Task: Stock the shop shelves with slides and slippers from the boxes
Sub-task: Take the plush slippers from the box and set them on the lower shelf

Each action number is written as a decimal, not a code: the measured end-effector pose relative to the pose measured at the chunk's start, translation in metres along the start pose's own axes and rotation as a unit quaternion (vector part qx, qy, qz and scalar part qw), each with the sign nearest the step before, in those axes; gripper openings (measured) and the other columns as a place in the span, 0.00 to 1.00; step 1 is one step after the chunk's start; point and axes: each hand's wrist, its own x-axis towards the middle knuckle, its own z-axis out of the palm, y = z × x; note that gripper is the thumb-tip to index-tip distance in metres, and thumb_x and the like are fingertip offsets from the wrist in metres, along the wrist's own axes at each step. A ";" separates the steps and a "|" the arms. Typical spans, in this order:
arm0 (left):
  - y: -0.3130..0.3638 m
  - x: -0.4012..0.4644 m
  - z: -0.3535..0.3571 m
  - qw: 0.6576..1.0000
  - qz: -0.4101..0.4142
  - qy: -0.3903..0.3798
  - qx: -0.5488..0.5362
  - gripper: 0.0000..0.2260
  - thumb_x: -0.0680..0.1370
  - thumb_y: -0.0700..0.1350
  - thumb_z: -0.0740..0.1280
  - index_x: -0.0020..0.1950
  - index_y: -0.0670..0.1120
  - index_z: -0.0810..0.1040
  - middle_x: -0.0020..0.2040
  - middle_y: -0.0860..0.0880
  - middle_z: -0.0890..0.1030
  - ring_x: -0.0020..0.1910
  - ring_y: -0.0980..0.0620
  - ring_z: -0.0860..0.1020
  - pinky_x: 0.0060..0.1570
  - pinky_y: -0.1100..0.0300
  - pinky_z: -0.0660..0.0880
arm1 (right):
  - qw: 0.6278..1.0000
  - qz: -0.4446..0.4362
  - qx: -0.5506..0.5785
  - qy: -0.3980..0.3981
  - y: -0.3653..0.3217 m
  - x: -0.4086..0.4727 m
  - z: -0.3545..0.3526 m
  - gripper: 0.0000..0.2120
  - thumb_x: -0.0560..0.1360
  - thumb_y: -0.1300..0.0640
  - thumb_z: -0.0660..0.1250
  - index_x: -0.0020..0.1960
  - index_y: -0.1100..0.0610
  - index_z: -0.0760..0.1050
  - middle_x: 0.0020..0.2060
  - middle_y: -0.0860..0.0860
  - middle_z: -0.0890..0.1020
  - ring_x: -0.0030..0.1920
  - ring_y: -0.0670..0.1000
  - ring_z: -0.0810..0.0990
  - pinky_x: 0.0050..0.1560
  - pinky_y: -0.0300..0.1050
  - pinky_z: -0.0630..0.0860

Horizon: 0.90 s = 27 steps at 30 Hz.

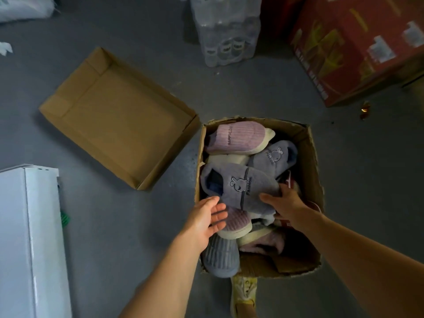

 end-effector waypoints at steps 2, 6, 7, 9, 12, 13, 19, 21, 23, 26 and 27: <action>-0.003 0.003 0.000 1.000 -0.001 0.003 -0.010 0.07 0.81 0.46 0.65 0.58 0.47 0.77 0.51 0.46 0.83 0.48 0.49 0.81 0.46 0.55 0.78 | 1.000 -0.009 0.025 0.001 0.004 0.003 0.004 0.17 0.73 0.60 0.73 0.58 0.60 0.72 0.56 0.61 0.78 0.55 0.61 0.78 0.50 0.57 0.80; -0.002 0.001 -0.002 0.999 0.010 0.027 -0.036 0.09 0.82 0.46 0.63 0.61 0.46 0.76 0.50 0.46 0.81 0.47 0.49 0.80 0.45 0.55 0.77 | 0.988 0.035 0.151 -0.017 0.007 -0.002 -0.013 0.14 0.74 0.62 0.70 0.59 0.58 0.73 0.52 0.58 0.79 0.48 0.58 0.78 0.44 0.52 0.78; -0.001 -0.001 -0.002 0.998 0.017 0.042 -0.044 0.11 0.82 0.47 0.63 0.62 0.45 0.76 0.51 0.46 0.81 0.47 0.49 0.80 0.44 0.54 0.77 | 0.982 0.064 0.174 -0.034 0.009 -0.004 -0.023 0.15 0.74 0.59 0.71 0.60 0.57 0.74 0.51 0.57 0.79 0.46 0.57 0.78 0.40 0.49 0.78; 0.004 0.000 -0.003 0.993 0.043 0.082 -0.067 0.14 0.81 0.52 0.63 0.64 0.47 0.73 0.55 0.47 0.78 0.52 0.48 0.79 0.44 0.53 0.78 | 0.970 0.104 0.199 -0.094 0.010 -0.006 -0.043 0.18 0.73 0.56 0.71 0.62 0.55 0.75 0.52 0.56 0.80 0.42 0.56 0.79 0.34 0.46 0.76; 0.015 0.000 -0.009 0.984 0.099 0.119 -0.089 0.23 0.79 0.61 0.61 0.69 0.51 0.68 0.62 0.48 0.72 0.60 0.46 0.74 0.49 0.51 0.76 | 0.959 0.102 0.202 -0.174 0.002 -0.007 -0.071 0.21 0.72 0.54 0.68 0.64 0.56 0.73 0.52 0.57 0.79 0.43 0.55 0.78 0.33 0.44 0.74; 0.019 0.000 -0.013 0.983 0.110 0.110 -0.098 0.28 0.77 0.64 0.61 0.72 0.51 0.67 0.64 0.49 0.72 0.60 0.46 0.74 0.50 0.51 0.75 | 0.957 0.093 0.191 -0.200 -0.002 -0.005 -0.079 0.23 0.70 0.54 0.68 0.65 0.55 0.73 0.53 0.56 0.79 0.44 0.55 0.78 0.36 0.45 0.74; 0.046 -0.004 -0.037 0.991 0.100 -0.078 -0.032 0.34 0.70 0.70 0.62 0.70 0.53 0.73 0.65 0.48 0.80 0.62 0.48 0.78 0.59 0.50 0.75 | 0.952 0.061 0.081 -0.291 -0.049 0.006 -0.104 0.37 0.54 0.50 0.81 0.62 0.50 0.76 0.59 0.54 0.79 0.60 0.59 0.77 0.54 0.51 0.76; 0.050 -0.002 -0.045 0.987 0.092 -0.113 0.072 0.41 0.59 0.72 0.73 0.67 0.54 0.76 0.62 0.50 0.81 0.61 0.49 0.79 0.54 0.50 0.78 | 0.957 0.045 0.091 -0.273 -0.062 0.012 -0.105 0.44 0.48 0.48 0.83 0.63 0.52 0.74 0.59 0.55 0.79 0.61 0.59 0.77 0.58 0.54 0.76; 0.053 0.002 -0.053 0.969 0.102 -0.129 0.185 0.46 0.50 0.71 0.78 0.65 0.53 0.77 0.59 0.49 0.83 0.59 0.48 0.80 0.50 0.51 0.79 | 0.962 0.025 0.118 -0.245 -0.075 0.019 -0.104 0.46 0.49 0.46 0.83 0.64 0.55 0.73 0.59 0.56 0.80 0.60 0.59 0.78 0.58 0.54 0.77; 0.054 0.006 -0.052 0.938 0.110 -0.160 0.287 0.43 0.51 0.69 0.79 0.61 0.51 0.79 0.56 0.49 0.84 0.57 0.50 0.81 0.53 0.53 0.79 | 0.970 -0.004 0.110 -0.218 -0.090 0.024 -0.088 0.37 0.60 0.47 0.79 0.65 0.57 0.73 0.60 0.56 0.80 0.59 0.58 0.79 0.60 0.55 0.77; 0.052 0.007 -0.048 0.933 0.112 -0.164 0.301 0.41 0.53 0.66 0.80 0.62 0.51 0.79 0.56 0.50 0.84 0.58 0.52 0.81 0.56 0.54 0.78 | 0.974 -0.012 0.095 -0.206 -0.092 0.026 -0.080 0.33 0.63 0.47 0.77 0.64 0.57 0.74 0.59 0.56 0.80 0.59 0.57 0.80 0.60 0.55 0.77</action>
